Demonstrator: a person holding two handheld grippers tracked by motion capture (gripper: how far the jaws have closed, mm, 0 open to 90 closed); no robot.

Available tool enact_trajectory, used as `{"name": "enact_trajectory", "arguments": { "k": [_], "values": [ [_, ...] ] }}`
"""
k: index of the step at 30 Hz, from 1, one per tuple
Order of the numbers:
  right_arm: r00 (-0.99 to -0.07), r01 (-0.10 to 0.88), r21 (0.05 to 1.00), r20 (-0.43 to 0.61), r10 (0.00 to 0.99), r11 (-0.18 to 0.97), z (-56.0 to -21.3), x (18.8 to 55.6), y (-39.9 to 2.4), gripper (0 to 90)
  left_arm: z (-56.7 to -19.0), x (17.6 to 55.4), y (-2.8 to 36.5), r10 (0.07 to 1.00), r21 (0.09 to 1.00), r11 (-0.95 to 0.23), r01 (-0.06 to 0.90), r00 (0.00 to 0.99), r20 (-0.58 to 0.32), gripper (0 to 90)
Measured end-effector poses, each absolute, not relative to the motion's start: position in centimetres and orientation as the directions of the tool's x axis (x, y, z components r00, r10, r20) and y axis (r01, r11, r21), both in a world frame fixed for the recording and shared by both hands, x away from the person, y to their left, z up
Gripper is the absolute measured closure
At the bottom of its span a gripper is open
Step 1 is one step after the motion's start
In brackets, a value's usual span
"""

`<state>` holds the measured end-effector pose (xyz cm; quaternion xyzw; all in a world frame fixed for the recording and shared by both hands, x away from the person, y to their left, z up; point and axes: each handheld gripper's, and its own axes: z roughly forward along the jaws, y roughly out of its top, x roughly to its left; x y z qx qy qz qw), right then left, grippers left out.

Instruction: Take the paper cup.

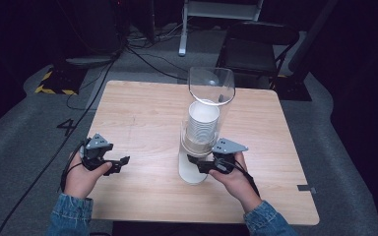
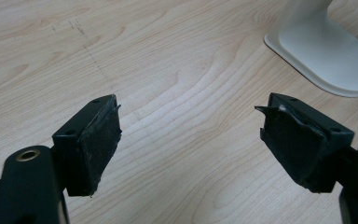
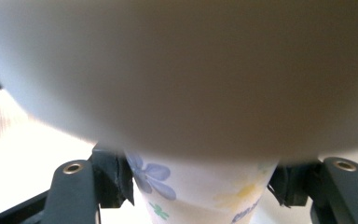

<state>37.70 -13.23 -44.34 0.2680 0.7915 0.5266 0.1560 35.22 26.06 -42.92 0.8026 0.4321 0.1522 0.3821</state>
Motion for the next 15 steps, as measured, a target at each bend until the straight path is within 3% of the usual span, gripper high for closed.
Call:
{"name": "enact_trajectory", "arguments": {
  "k": [2, 15],
  "values": [
    [-0.808, 0.279, 0.907, 0.045, 0.587, 0.315, -45.64, 37.78, -13.22, 35.5, -42.86, 35.2, 26.11, 0.809, 0.745, -0.333, 0.579, 0.58, -0.089, 19.5],
    [-0.816, 0.268, 0.899, 0.021, 0.578, 0.347, -45.69, 37.56, -13.49, 34.4, -42.86, 35.2, 26.17, 0.81, 0.745, -0.334, 0.578, 0.58, -0.086, 19.5]
  ]
}}
